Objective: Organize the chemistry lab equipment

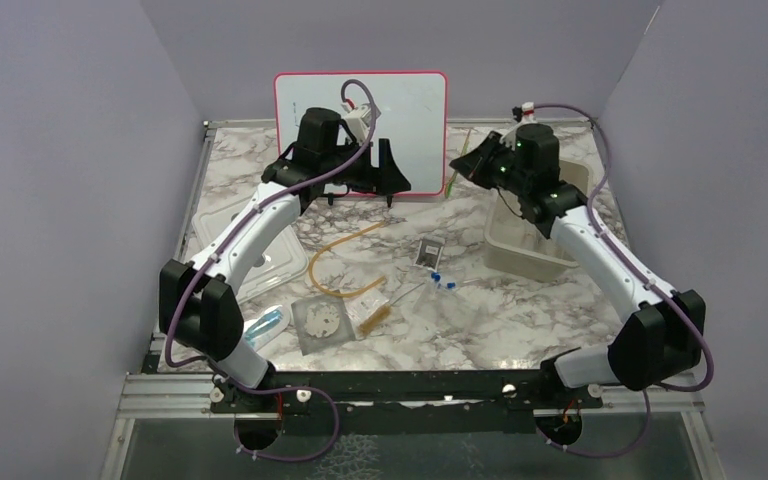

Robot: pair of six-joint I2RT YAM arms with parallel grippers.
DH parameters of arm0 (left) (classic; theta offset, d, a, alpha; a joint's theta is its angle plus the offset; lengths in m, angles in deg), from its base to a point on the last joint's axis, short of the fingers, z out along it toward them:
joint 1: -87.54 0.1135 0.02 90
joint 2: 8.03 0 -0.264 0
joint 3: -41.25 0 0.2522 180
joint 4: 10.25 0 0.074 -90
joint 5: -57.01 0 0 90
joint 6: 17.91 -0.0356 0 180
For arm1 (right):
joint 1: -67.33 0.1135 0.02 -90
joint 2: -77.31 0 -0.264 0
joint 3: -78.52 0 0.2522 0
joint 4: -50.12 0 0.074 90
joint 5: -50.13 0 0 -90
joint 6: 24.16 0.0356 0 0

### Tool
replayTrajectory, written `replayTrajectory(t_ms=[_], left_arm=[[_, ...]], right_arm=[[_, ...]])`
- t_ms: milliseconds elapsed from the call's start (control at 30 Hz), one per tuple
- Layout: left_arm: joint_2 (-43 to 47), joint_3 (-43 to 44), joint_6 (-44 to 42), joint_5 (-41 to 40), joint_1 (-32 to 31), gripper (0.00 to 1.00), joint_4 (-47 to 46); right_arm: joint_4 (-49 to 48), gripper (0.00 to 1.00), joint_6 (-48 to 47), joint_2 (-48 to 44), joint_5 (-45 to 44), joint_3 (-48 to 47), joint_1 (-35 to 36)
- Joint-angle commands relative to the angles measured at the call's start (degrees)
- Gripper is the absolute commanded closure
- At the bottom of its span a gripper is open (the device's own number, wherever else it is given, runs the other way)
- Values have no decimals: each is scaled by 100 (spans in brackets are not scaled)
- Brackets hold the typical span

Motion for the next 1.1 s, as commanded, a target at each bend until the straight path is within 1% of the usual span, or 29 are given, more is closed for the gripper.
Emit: replayTrajectory(t_ms=[0, 67, 133, 233, 267, 300, 367, 433, 467, 600, 833, 933, 1067], left_arm=[[187, -127, 64, -254, 99, 24, -247], [165, -141, 25, -409, 106, 23, -248], [107, -135, -34, -561, 113, 23, -233], [-54, -44, -96, -718, 118, 23, -179], [-123, 21, -110, -779, 115, 23, -125], [-199, 96, -123, -823, 114, 23, -55], [-347, 231, -148, -892, 120, 23, 34], [-488, 348, -163, -980, 120, 23, 61], [-556, 396, -176, -1010, 120, 23, 63], [-797, 551, -190, -1127, 120, 23, 106], [-1062, 644, -290, -1068, 120, 23, 213], [-1142, 716, -351, -1007, 120, 23, 306], [-1291, 913, -343, -1262, 120, 23, 526]], right_arm=[[974, 93, -1108, -388, -1121, -443, -508], [1312, 93, -1453, -432, -1538, -594, -768], [1713, 93, -1728, -363, -1769, -745, -1066], [2138, 93, -1989, -298, -1699, -786, -1619], [2174, 92, -2044, -332, -1554, -752, -1913], [2162, 92, -2125, -366, -1479, -707, -2042], [2143, 91, -2413, -362, -1591, -582, -2066], [2151, 91, -2507, -254, -1898, -351, -2071], [2171, 91, -2469, -166, -1995, -247, -2186], [2430, 90, -2249, 248, -1947, -260, -2347], [2291, 86, -2523, 978, -2128, 62, -2352], [2315, 85, -2584, 1332, -2215, 17, -2351], [2218, 84, -2610, 1664, -2271, -25, -2350]])
